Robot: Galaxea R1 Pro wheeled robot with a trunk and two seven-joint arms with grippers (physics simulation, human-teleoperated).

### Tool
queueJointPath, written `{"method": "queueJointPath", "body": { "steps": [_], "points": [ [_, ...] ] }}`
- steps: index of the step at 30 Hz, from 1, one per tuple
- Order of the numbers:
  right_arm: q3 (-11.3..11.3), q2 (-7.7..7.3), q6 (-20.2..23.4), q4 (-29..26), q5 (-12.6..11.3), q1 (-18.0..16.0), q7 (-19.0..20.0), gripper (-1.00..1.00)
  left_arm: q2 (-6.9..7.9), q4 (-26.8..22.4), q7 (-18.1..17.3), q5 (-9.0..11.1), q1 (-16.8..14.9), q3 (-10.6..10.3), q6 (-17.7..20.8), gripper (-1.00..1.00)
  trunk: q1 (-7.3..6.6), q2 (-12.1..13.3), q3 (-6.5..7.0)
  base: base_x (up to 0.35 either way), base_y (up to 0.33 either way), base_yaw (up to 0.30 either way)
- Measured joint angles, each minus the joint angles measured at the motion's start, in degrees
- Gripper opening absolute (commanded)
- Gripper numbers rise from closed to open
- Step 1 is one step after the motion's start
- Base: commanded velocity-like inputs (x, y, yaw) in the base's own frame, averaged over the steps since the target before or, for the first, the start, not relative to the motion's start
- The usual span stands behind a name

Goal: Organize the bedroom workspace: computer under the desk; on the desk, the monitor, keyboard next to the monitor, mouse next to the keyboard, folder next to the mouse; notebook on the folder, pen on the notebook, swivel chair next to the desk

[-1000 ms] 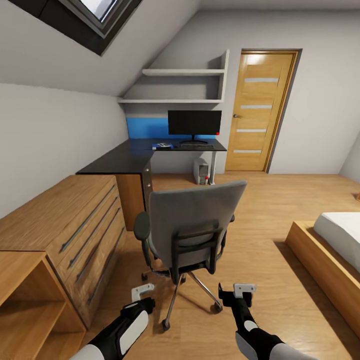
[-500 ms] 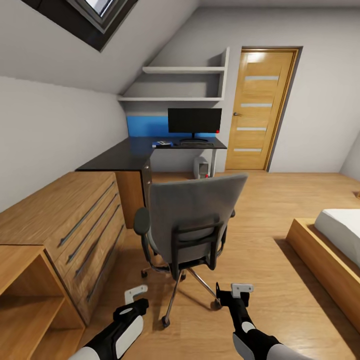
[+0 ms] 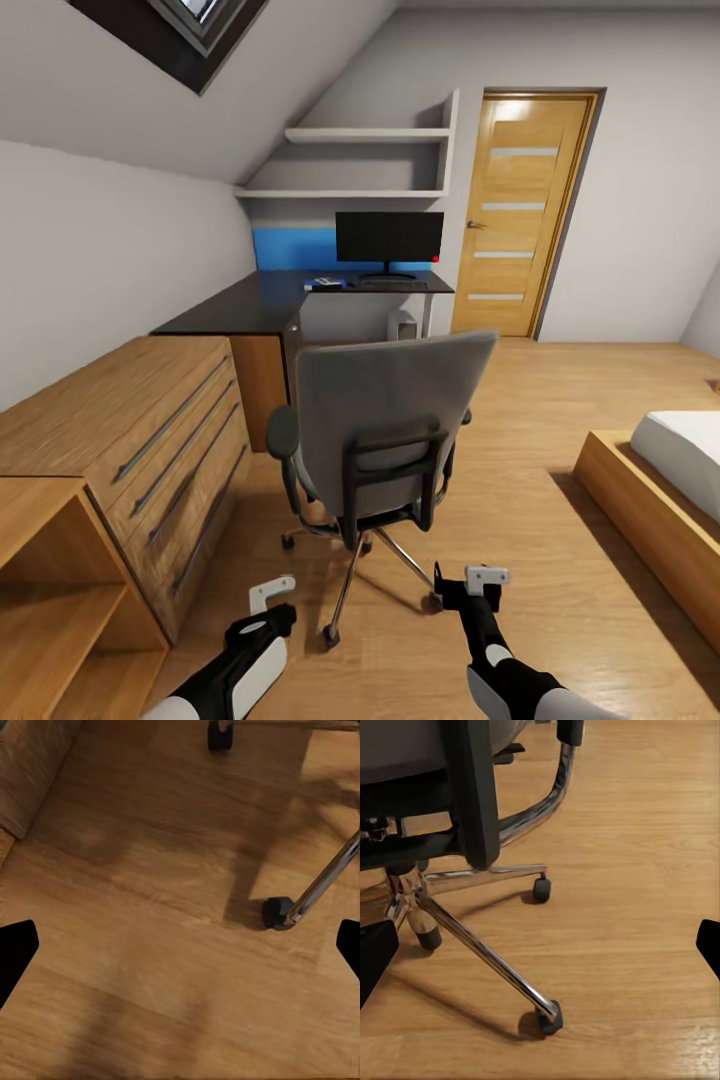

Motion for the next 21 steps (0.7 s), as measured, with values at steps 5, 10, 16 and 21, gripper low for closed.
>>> {"method": "queueJointPath", "body": {
  "steps": [5,10,16,21],
  "points": [
    [-0.1,-0.37,-0.1,0.1,0.0,0.0,-0.1,1.0,-0.3,1.4,-0.1,-0.1,0.0,-0.2,0.0,1.0,1.1,-2.0,-0.9,0.0,0.0,0.0],
    [-0.1,-0.64,-4.6,0.0,-0.1,0.0,0.0,1.0,-1.96,-0.6,-0.2,-0.2,0.0,-0.2,0.8,1.0,2.2,-4.0,-1.79,0.0,0.0,0.0],
    [-2.0,-5.47,-0.2,-8.6,-0.5,-0.3,-0.1,1.0,-2.15,-8.3,0.3,-0.4,-1.6,0.0,6.2,1.0,3.51,-6.4,-2.86,0.0,0.0,0.0],
    [-10.0,-12.44,14.6,-25.6,-0.7,-0.3,-0.3,1.0,-0.21,-14.9,0.4,-0.4,-3.0,1.3,9.2,1.0,4.61,-8.4,-3.76,0.0,0.0,0.0]
  ]
}}
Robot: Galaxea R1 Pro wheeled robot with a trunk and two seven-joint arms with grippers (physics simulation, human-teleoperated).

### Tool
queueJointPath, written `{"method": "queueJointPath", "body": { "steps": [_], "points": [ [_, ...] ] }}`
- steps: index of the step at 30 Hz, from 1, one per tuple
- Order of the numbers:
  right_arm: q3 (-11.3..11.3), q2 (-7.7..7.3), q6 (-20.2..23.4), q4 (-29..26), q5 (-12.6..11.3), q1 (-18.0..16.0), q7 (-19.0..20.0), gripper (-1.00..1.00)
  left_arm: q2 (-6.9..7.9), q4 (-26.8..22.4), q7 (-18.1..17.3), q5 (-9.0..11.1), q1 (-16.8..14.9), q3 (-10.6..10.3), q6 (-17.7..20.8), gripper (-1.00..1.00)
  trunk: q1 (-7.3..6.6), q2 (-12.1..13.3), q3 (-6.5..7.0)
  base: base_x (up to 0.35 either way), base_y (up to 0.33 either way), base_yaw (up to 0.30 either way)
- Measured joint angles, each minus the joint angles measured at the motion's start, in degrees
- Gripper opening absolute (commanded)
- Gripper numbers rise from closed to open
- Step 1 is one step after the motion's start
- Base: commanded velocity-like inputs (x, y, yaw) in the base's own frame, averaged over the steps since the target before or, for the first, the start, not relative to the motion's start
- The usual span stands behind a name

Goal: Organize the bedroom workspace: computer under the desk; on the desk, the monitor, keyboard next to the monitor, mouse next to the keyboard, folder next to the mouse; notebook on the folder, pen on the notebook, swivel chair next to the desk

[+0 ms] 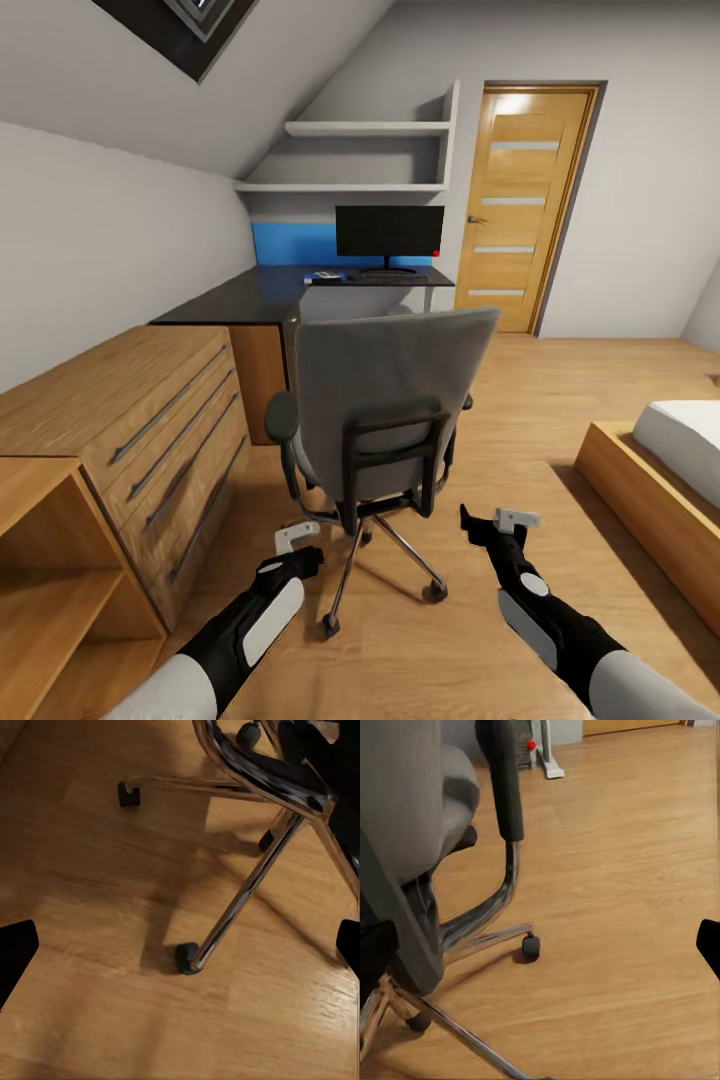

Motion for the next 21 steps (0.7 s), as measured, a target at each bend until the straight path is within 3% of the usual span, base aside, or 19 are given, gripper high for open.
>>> {"method": "queueJointPath", "body": {
  "steps": [1,2,6,10,18,21],
  "points": [
    [-4.2,-1.63,5.7,-5.7,0.1,0.1,0.0,1.0,0.69,-1.6,-0.1,0.0,-0.2,0.7,0.5,1.0,0.21,-0.4,-0.17,0.0,0.0,0.0],
    [-6.3,-2.36,8.7,-8.2,-0.1,0.1,0.1,1.0,0.96,-2.3,-0.1,0.0,-0.3,1.1,0.7,1.0,0.44,-0.8,-0.36,0.0,0.0,0.0],
    [-9.2,-3.13,13.0,-10.8,-0.8,0.2,0.3,1.0,1.28,-3.1,-0.2,0.0,-0.4,1.7,0.8,1.0,1.32,-2.4,-1.08,0.0,0.0,0.0],
    [-9.6,-3.06,13.7,-10.1,-0.8,0.3,0.5,1.0,1.39,-3.3,-0.3,0.0,-0.4,1.9,0.6,1.0,2.2,-4.0,-1.8,0.0,0.0,0.0],
    [-9.0,-2.46,13.9,-9.4,-0.7,0.5,0.9,1.0,2.01,-1.8,-0.4,0.1,-0.4,1.6,0.4,1.0,2.21,-4.0,-1.81,0.005,0.0,0.0],
    [-7.8,-2.31,13.9,-9.4,-0.7,0.6,0.9,1.0,2.1,-0.1,-0.4,0.0,-0.4,1.5,0.3,1.0,2.19,-4.0,-1.81,0.147,0.0,0.0]
  ]
}}
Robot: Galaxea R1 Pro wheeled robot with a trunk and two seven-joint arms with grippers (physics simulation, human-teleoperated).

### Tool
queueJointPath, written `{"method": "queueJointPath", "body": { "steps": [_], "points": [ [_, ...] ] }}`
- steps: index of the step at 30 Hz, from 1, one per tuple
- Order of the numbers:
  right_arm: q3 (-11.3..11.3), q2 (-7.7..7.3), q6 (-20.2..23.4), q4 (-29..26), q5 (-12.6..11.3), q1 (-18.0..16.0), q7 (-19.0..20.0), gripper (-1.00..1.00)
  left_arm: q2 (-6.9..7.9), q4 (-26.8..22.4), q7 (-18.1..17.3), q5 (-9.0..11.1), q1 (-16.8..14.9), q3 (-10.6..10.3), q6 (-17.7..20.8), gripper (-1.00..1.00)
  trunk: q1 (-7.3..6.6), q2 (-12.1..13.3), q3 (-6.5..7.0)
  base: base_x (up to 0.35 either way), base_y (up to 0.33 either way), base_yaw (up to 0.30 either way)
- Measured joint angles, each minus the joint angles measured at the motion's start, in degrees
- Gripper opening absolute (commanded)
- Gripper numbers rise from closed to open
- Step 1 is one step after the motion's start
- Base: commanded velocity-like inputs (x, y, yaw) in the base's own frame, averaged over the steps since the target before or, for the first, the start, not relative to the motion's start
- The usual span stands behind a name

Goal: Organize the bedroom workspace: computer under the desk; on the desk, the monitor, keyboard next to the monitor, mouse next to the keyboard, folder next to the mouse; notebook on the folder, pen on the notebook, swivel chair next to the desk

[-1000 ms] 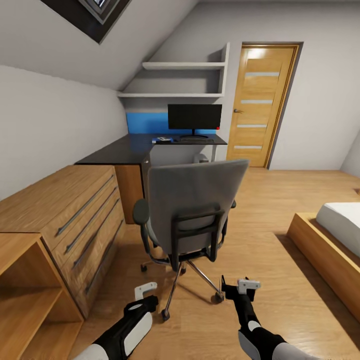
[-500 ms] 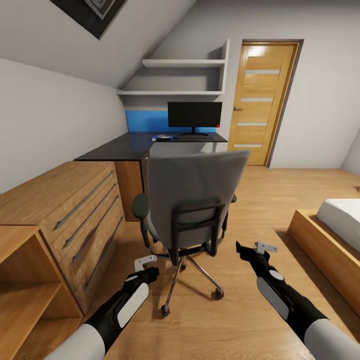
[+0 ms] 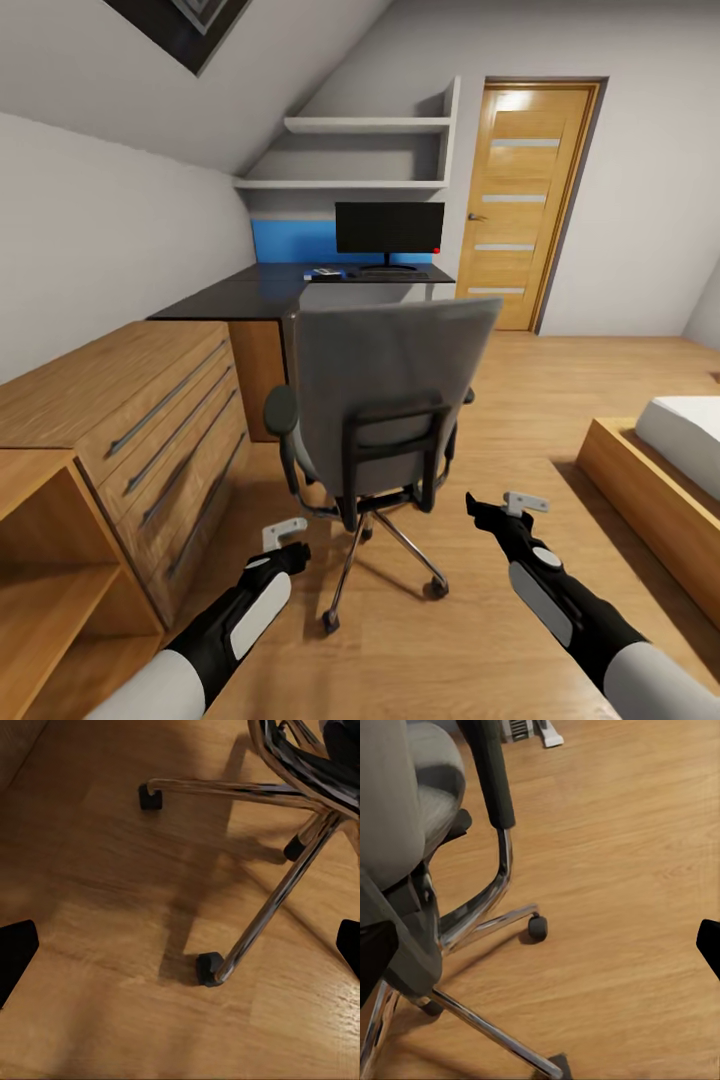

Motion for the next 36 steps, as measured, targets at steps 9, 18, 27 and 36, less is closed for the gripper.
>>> {"method": "queueJointPath", "body": {
  "steps": [9,18,27,36],
  "points": [
    [1.1,0.35,0.0,0.1,0.0,0.0,0.0,1.0,0.03,0.9,0.0,0.0,0.0,0.0,0.0,1.0,-0.01,0.0,0.01,0.258,0.0,-0.008],
    [0.9,0.3,-0.1,0.8,0.0,0.0,-0.2,1.0,0.03,1.0,0.0,-0.2,0.0,0.0,0.0,1.0,-0.02,0.0,0.37,0.306,0.0,-0.151],
    [0.9,0.32,-0.1,1.3,0.0,0.0,-0.2,1.0,0.03,1.0,0.0,-0.1,0.0,-0.2,0.0,1.0,-0.02,0.0,0.68,0.321,0.015,-0.095],
    [0.9,0.31,-1.1,1.8,0.1,0.0,-0.2,1.0,0.04,1.0,-0.1,-0.4,0.0,-0.1,0.1,1.0,-0.02,0.0,0.68,0.306,0.135,-0.004]
  ]
}}
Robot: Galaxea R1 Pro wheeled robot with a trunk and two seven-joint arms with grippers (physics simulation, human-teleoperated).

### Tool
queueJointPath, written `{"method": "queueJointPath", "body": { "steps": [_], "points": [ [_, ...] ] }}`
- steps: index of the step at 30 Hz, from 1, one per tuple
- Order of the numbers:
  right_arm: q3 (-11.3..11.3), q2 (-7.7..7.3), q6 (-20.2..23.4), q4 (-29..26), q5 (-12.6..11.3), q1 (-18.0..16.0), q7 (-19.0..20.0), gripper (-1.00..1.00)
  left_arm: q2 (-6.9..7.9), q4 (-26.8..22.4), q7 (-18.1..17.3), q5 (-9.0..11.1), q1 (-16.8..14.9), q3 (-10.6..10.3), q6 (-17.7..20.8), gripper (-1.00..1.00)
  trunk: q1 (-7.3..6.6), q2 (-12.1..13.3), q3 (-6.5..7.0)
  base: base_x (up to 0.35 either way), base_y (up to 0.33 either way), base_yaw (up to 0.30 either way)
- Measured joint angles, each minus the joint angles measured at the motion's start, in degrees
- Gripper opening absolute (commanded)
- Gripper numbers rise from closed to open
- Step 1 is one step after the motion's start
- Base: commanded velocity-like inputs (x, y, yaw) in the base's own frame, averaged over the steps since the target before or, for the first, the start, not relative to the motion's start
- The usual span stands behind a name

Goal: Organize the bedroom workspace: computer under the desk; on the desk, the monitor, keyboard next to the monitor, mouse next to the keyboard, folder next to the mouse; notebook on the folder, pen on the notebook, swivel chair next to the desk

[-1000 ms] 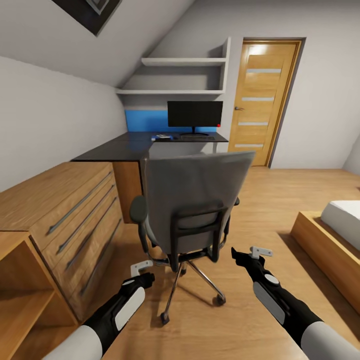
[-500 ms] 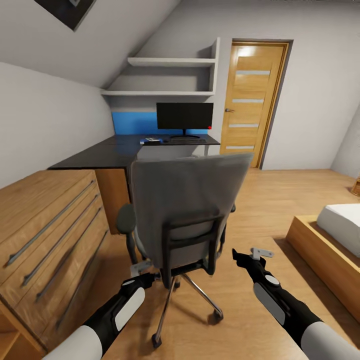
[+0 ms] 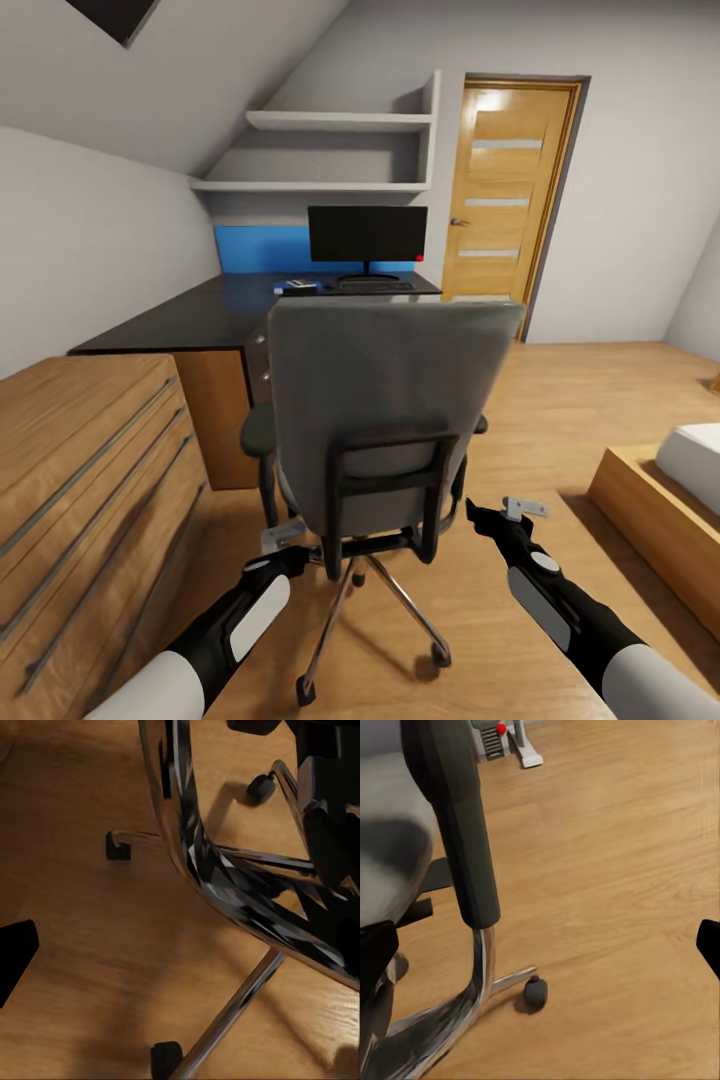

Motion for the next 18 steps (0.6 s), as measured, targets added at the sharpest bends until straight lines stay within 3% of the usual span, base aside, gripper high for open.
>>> {"method": "queueJointPath", "body": {
  "steps": [8,18],
  "points": [
    [0.0,-0.01,-0.9,0.2,0.0,0.0,0.0,1.0,0.0,0.0,0.0,0.2,0.0,-0.3,0.0,1.0,0.0,0.0,0.35,0.328,0.004,-0.114],
    [0.1,0.09,-1.2,1.1,0.0,0.0,0.0,1.0,0.01,0.1,0.0,0.0,0.0,-0.3,0.0,1.0,0.0,0.0,0.42,0.328,0.0,-0.011]
  ]
}}
